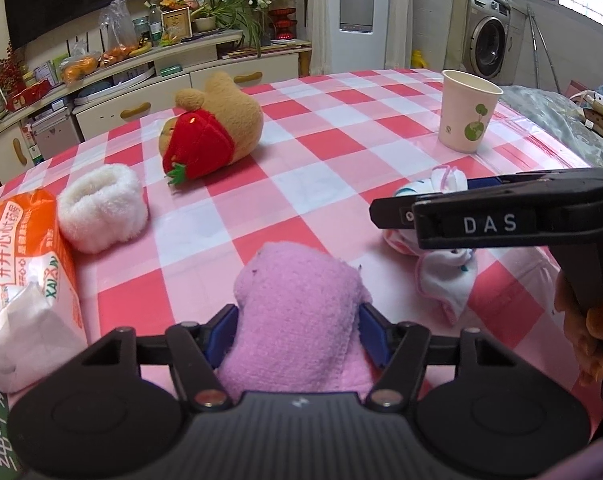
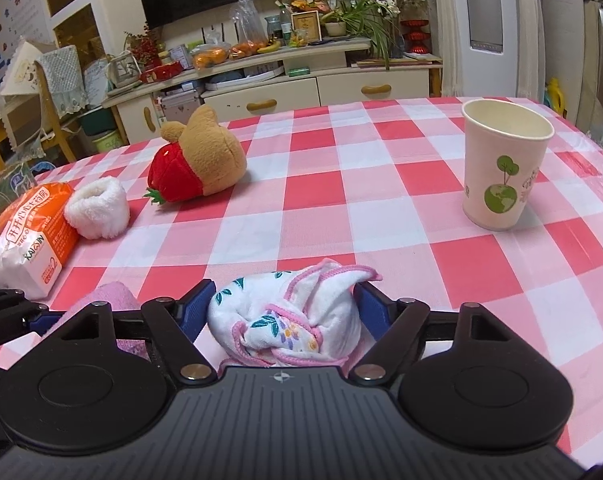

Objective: Organize soft objects
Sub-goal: 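Carry the towel and floral cloth over the box and open both tools, then withdraw both tools from the box toward the plush bear and scrunchie, then grasp the plush bear with the right tool while the left tool grasps the white scrunchie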

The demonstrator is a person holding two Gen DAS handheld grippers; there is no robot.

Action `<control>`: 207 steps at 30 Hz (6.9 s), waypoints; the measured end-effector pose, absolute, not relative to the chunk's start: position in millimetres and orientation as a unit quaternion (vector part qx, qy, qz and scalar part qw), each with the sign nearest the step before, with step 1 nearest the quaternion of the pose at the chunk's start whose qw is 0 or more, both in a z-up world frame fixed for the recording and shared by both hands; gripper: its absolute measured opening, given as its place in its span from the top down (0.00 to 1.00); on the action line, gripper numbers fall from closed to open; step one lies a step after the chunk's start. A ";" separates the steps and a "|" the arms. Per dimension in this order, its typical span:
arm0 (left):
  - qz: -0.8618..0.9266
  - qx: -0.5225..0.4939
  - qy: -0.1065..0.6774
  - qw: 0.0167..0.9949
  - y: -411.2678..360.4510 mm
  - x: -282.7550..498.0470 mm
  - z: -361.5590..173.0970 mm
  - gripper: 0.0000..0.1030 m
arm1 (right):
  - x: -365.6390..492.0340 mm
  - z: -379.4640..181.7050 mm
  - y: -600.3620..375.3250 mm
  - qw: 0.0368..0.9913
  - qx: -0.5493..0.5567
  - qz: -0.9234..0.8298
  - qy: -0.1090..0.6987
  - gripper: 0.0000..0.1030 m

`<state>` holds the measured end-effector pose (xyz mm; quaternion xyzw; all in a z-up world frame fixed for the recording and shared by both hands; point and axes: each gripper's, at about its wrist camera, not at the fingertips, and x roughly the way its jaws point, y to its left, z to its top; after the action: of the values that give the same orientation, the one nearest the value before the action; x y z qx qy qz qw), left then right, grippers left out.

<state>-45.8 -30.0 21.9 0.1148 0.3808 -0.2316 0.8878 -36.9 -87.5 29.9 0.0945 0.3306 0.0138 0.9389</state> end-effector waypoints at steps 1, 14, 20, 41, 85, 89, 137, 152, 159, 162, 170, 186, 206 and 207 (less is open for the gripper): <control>-0.230 0.113 0.381 0.888 -29.1 -45.2 22.0 0.39 | -36.5 29.9 -87.1 0.940 0.093 0.014 0.329 0.09; -0.200 0.075 0.399 0.892 -11.6 -34.4 25.8 0.41 | -28.7 29.8 -81.3 0.942 0.095 0.022 0.323 0.11; -0.187 0.058 0.401 0.895 -2.1 -32.1 29.2 0.41 | -26.4 31.4 -77.2 0.942 0.107 0.029 0.317 0.11; -0.156 -0.024 0.366 0.917 41.1 -36.3 56.8 0.42 | -29.5 48.0 -58.7 0.943 0.139 0.068 0.295 0.11; -0.114 -0.158 0.250 0.948 154.1 -51.2 126.1 0.42 | -48.1 121.8 60.1 0.957 0.075 0.158 0.231 0.11; -0.098 -0.170 0.240 0.951 170.3 -49.2 129.4 0.42 | -48.4 131.4 79.2 0.956 0.069 0.179 0.222 0.11; 0.014 -0.178 0.244 0.953 251.6 -30.8 121.2 0.11 | -62.5 123.4 141.2 0.935 0.071 0.250 0.240 0.00; 0.010 -0.153 0.262 0.953 225.6 -28.3 119.4 0.01 | -54.1 111.6 118.1 0.936 0.094 0.222 0.258 0.00; 0.003 -0.144 0.266 0.953 210.7 -27.0 119.6 0.01 | -57.4 110.4 113.5 0.939 0.087 0.208 0.258 0.00; -0.001 -0.137 0.267 0.954 203.8 -26.8 119.7 0.01 | -57.3 110.2 111.3 0.941 0.087 0.202 0.259 0.00; -0.015 -0.126 0.264 0.956 186.3 -26.4 119.7 0.01 | -55.0 105.4 96.9 0.944 0.093 0.185 0.257 0.00; -0.055 -0.077 0.259 0.961 137.5 -21.8 114.3 0.01 | -43.7 91.3 53.4 0.954 0.126 0.112 0.247 0.00; -0.098 0.098 0.255 0.957 36.2 5.8 81.3 0.01 | 34.1 65.9 -7.7 0.945 0.196 0.074 0.250 0.00; -0.097 0.103 0.256 0.956 31.9 8.9 79.5 0.01 | 37.8 65.9 -7.1 0.947 0.192 0.075 0.247 0.00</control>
<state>8.9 31.9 79.5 0.1032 0.2561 -0.0974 0.9562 37.8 -7.1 65.9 0.1925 0.2465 0.0746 0.9469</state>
